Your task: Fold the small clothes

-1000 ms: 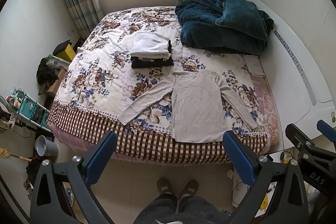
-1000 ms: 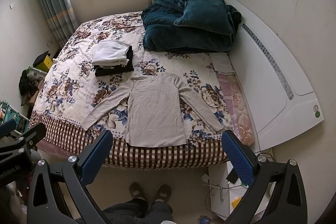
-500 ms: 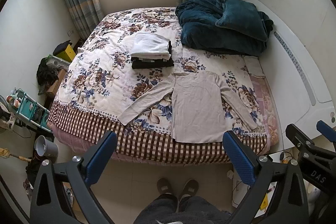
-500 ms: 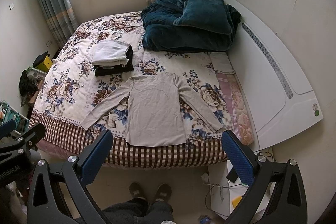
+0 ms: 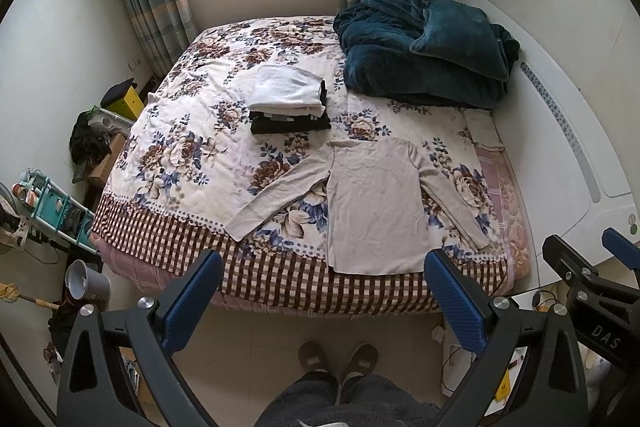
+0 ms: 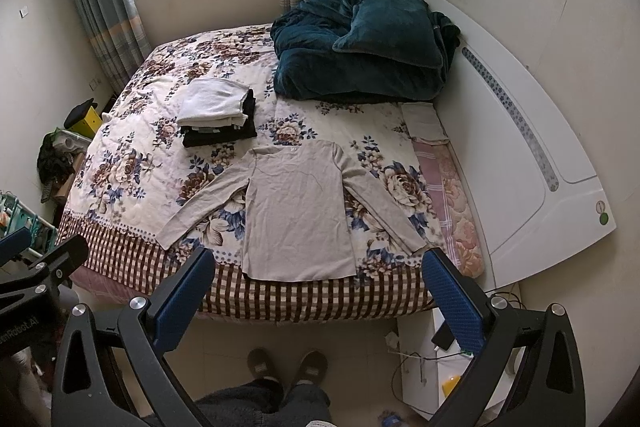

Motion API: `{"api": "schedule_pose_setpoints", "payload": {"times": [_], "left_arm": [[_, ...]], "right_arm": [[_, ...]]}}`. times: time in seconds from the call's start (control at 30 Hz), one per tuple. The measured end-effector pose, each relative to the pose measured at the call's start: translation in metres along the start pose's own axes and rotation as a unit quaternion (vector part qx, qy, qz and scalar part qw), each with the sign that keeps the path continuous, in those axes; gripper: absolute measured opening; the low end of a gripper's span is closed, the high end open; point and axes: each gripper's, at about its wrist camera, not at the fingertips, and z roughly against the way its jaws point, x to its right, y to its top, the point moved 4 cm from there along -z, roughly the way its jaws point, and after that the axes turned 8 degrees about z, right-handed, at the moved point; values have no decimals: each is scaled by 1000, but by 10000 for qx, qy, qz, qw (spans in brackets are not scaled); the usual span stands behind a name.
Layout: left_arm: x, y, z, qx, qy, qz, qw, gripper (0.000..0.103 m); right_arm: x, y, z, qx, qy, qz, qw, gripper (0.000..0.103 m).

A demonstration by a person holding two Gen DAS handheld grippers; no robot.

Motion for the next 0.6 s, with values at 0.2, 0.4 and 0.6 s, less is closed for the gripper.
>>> {"api": "schedule_pose_setpoints", "payload": {"times": [0.2,0.4,0.6], "left_arm": [[3,5,1,9,-13,-5,10000,103],[2,3,1,17,-3,-3,10000,103],[7,11,4,15,-5,19,10000,103]], "right_arm": [[-1,0,0,-8,2,2,10000,103],[-2,0,2,-4,-4,3,10000,103],[-3,0,2,-8,11,6,10000,103]]}}
